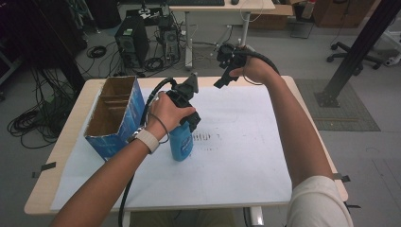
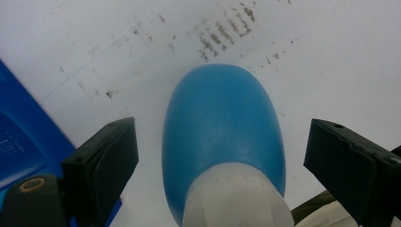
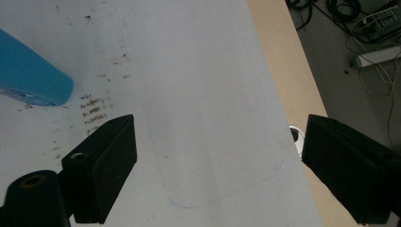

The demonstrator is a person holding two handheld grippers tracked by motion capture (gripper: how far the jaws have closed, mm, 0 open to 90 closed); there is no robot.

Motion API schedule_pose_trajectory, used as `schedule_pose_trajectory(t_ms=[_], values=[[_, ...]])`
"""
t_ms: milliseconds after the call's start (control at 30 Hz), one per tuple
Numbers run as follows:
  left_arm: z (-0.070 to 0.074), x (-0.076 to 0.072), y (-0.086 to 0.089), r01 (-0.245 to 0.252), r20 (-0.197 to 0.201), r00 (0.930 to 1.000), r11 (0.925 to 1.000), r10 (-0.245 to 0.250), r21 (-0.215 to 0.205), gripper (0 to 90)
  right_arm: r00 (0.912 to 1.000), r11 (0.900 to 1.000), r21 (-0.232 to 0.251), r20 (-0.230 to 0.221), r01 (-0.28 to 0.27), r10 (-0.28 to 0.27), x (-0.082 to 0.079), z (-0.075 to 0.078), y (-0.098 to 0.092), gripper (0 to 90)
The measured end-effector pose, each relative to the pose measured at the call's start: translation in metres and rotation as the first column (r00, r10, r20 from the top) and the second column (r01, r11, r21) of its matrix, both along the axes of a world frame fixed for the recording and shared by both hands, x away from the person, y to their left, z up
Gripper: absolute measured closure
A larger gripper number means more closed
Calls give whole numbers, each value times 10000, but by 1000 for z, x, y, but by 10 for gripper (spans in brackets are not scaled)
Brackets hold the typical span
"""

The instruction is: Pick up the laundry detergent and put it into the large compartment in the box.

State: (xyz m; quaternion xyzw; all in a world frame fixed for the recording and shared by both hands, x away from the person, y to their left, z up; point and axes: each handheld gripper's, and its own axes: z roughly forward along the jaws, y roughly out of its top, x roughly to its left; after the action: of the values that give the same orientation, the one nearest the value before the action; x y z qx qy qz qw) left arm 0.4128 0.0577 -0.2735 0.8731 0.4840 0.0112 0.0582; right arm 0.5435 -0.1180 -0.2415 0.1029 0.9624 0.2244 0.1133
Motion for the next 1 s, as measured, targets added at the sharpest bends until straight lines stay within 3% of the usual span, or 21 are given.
schedule_pose_trajectory(t_ms=[533,1000], values=[[-9,1,-1,70,-42,10000,9999,-70,94,126,10000,10000,19,-8,9,-9,0,-1,0,115],[-14,2,1,53,-113,9999,10000,-53,-25,213,10000,10000,5,-43,-8,8,0,-3,0,115]])
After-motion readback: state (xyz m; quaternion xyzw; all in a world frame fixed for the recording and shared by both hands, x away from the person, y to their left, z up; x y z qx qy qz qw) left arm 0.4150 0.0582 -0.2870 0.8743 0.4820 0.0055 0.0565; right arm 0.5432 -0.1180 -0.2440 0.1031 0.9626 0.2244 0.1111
